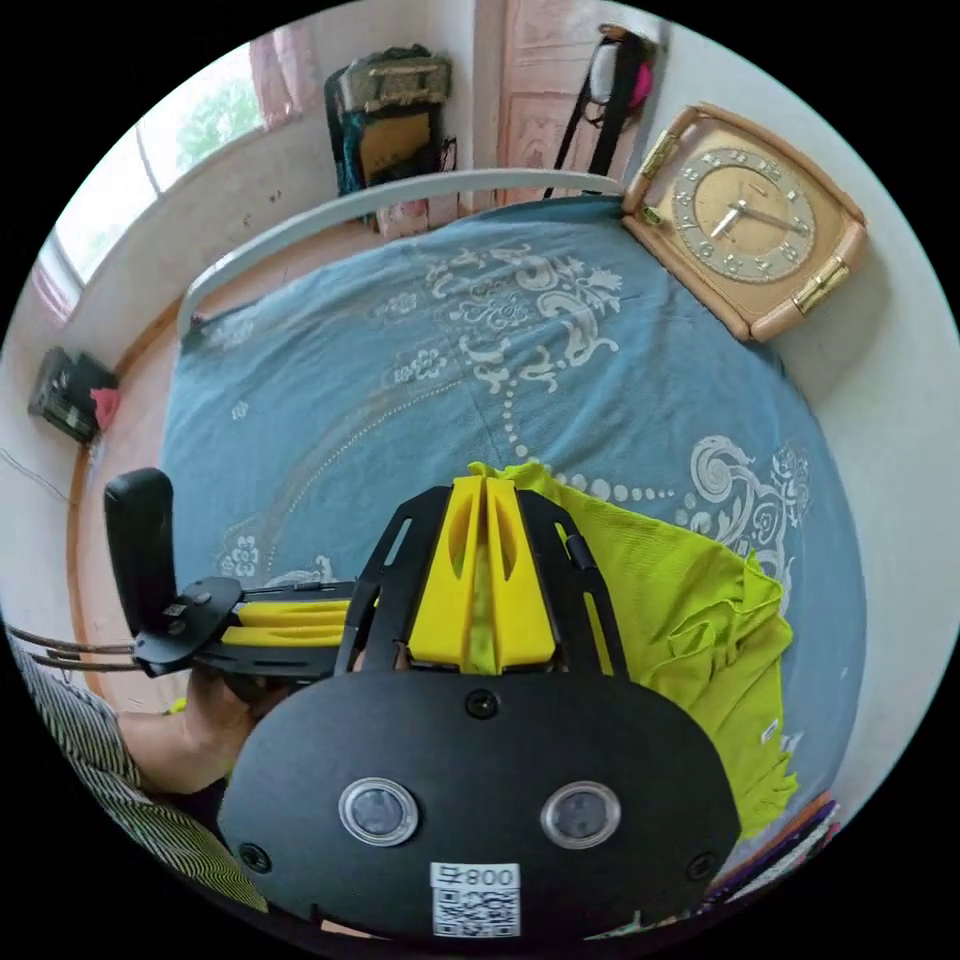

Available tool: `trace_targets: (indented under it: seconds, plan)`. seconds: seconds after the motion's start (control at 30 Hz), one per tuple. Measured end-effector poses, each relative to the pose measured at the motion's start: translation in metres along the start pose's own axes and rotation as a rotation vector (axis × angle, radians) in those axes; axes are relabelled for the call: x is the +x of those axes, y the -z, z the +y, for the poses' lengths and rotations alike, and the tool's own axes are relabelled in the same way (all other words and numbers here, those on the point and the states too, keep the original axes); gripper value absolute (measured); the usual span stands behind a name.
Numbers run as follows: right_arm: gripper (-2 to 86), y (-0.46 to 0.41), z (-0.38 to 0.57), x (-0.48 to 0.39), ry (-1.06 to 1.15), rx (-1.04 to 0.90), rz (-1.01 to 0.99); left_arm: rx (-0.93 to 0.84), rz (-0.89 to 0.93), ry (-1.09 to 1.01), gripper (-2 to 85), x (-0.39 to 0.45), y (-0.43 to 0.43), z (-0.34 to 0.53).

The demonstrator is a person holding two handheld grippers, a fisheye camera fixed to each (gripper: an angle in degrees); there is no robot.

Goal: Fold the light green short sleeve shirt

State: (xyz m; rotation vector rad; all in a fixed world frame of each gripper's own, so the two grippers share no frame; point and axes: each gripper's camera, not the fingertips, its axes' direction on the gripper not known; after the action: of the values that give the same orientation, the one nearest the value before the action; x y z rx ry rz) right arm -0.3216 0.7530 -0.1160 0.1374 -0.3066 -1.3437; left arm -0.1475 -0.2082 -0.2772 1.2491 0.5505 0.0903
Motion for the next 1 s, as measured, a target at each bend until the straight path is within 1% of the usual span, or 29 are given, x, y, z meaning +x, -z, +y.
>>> trace_targets:
  seconds: [0.13,0.2,0.37,0.43,0.6,0.7,0.73,0.83,1.0]
  plan:
    - [0.3,0.041,0.023,0.062,-0.082,0.106,-0.15,0.031,-0.008,-0.145,1.2,0.038,0.0,0.003]
    - [0.4,0.069,0.053,0.105,-0.129,0.182,-0.232,0.03,0.008,-0.269,1.0,0.067,-0.007,0.008]
    - [0.4,0.1,0.134,0.193,-0.29,0.269,-0.348,-0.029,0.056,-0.432,0.5,0.114,-0.034,0.023]
    - [0.4,0.1,0.166,0.224,-0.365,0.285,-0.372,-0.069,0.107,-0.474,0.4,0.127,-0.05,0.03]
    - [0.3,0.076,0.244,0.288,-0.502,0.245,-0.397,-0.267,0.253,-0.56,0.3,0.155,-0.102,0.052]
    - [0.3,0.057,0.278,0.317,-0.573,0.222,-0.428,-0.284,0.37,-0.551,0.2,0.157,-0.115,0.054]
    - [0.3,0.053,0.284,0.322,-0.587,0.223,-0.438,-0.274,0.364,-0.538,0.2,0.155,-0.116,0.054]
    - [0.3,0.038,0.302,0.343,-0.629,0.241,-0.492,-0.282,0.177,-0.423,0.2,0.142,-0.125,0.051]
    - [0.3,0.018,0.302,0.359,-0.623,0.201,-0.498,-0.489,-0.147,-0.354,0.2,0.13,-0.174,0.058]
